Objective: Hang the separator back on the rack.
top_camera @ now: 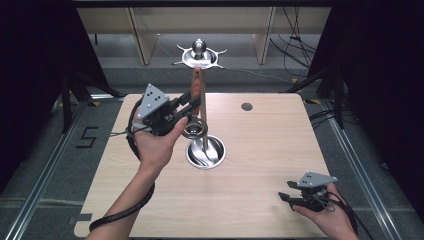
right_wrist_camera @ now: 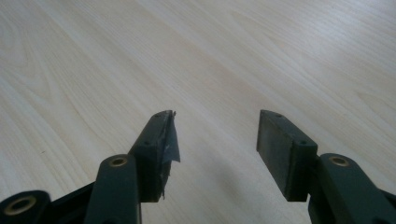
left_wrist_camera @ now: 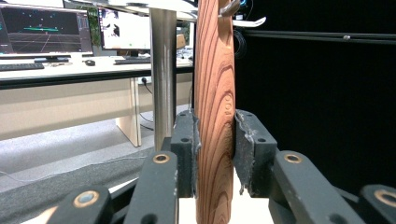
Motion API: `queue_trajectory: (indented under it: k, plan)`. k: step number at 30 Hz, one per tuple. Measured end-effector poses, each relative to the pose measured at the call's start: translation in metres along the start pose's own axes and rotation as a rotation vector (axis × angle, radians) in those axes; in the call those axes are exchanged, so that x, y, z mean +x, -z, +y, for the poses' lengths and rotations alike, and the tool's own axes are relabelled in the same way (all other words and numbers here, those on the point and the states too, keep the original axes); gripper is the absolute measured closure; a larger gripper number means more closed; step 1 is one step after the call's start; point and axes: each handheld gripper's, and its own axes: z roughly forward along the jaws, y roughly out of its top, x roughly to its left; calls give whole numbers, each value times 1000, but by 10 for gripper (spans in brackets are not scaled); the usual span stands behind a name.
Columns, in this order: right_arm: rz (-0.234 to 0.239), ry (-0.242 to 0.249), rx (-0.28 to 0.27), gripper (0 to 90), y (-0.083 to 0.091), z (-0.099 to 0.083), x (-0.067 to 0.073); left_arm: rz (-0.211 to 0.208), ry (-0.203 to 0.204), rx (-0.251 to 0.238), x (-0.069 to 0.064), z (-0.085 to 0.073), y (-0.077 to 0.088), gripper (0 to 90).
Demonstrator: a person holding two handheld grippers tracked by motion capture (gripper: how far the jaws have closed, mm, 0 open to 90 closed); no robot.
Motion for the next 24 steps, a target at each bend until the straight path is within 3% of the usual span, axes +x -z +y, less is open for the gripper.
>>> queue_trajectory:
  k: [24]
  plan:
    - [6, -2, 1, 470, 0, 0, 0, 10, -5, 18, 2, -1, -8, 688]
